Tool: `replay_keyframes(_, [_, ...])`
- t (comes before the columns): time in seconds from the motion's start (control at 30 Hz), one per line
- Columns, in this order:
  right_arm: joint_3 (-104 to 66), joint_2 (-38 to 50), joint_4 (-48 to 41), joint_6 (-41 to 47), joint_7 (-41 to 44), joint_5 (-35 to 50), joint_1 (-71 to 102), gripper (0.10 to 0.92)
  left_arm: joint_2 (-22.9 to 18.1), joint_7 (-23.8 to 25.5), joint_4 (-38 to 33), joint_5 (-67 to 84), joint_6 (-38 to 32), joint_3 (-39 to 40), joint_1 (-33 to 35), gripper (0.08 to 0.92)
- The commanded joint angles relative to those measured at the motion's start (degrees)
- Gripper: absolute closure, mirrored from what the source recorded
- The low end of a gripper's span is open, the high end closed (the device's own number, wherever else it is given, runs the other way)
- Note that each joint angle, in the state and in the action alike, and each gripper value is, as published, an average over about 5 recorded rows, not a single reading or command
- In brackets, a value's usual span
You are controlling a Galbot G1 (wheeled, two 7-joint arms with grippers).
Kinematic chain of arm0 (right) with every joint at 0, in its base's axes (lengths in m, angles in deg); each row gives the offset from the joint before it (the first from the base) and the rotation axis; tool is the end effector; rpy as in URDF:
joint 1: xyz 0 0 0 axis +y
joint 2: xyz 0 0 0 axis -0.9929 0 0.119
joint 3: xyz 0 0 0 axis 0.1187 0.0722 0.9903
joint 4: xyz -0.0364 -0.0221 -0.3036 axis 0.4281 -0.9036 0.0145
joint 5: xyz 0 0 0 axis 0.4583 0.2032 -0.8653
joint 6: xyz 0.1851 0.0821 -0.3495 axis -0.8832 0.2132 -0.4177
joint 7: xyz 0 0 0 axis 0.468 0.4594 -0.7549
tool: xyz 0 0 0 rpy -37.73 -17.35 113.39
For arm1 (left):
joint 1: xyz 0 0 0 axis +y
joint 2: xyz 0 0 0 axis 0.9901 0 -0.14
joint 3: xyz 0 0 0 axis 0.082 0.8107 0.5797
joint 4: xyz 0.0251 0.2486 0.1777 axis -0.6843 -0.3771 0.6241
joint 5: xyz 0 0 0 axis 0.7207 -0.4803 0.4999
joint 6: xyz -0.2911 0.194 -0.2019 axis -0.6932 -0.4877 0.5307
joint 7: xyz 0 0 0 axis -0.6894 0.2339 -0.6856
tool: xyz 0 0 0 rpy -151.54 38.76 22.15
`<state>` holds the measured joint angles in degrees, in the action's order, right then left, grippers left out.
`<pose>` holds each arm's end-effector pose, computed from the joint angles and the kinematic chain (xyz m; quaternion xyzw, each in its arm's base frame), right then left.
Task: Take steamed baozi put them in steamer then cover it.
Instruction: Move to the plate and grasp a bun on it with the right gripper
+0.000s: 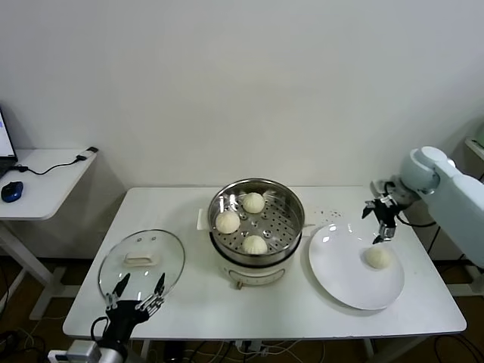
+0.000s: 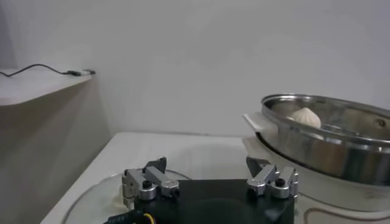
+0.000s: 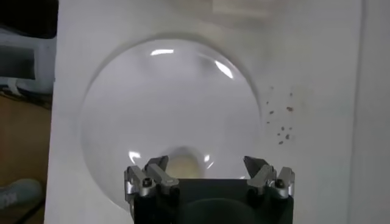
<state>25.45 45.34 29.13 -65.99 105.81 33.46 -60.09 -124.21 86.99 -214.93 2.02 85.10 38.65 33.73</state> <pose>0.5579 -0.1657 -0.1210 0.4908 -0.5378 0.5190 0.4478 0.1949 0.0645 -0.2550 -0.0145 -0.9892 0.0362 0.1413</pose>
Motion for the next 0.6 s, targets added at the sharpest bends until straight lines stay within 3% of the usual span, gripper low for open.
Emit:
replay_keyframes(0.03, [-7.23,-5.39,-9.64,-6.89,-2.34,-7.28,7.71,0.203,0.06,0.07,0.36,0.05,0.13,-0.22,0.52,0.177])
replay_keyframes(0.6, [-8.94,-7.38,-12.03,-7.28,-1.78,-12.51,8.85,0.203,0.45,0.55,0.81,0.62,0.58,-1.08,-0.14,0.177])
